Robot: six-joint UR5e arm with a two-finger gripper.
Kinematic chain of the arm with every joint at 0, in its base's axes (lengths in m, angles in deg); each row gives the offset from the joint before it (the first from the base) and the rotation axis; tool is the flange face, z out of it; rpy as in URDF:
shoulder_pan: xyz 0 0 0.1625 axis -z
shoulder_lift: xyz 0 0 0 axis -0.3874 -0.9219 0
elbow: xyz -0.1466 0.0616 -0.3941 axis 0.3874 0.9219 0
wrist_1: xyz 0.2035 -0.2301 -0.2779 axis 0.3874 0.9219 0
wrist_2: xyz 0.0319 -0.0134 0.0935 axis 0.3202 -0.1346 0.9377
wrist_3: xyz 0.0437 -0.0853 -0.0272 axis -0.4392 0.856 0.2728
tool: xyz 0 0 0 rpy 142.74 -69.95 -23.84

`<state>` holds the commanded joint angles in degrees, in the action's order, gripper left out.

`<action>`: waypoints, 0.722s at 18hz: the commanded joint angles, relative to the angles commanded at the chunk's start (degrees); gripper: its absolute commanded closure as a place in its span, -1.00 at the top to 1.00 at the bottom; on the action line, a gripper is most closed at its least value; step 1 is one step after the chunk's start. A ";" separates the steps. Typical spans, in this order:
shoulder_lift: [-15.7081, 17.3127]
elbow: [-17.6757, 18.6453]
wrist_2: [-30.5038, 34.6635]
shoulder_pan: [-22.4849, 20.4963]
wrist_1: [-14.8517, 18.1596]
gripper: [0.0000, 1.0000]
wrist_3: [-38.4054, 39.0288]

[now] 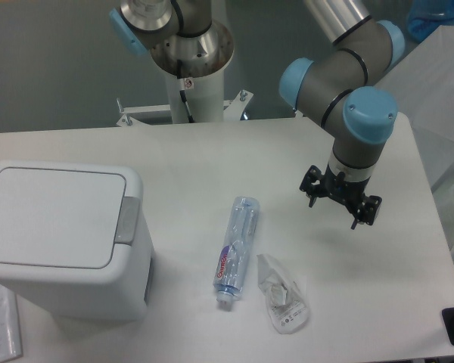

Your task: Open the trash can

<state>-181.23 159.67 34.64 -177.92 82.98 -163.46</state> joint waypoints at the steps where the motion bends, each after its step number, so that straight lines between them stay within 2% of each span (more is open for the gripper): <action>1: -0.09 0.00 0.00 0.00 0.00 1.00 -0.17; 6: 0.17 -0.26 -1.05 -0.35 -0.53 1.00 0.17; 10: 0.09 -0.79 -5.09 -0.35 -0.70 1.00 0.44; 13: 0.09 -1.05 -5.71 -0.26 -1.14 1.00 5.52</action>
<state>-181.14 158.61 28.93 -178.19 81.84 -157.94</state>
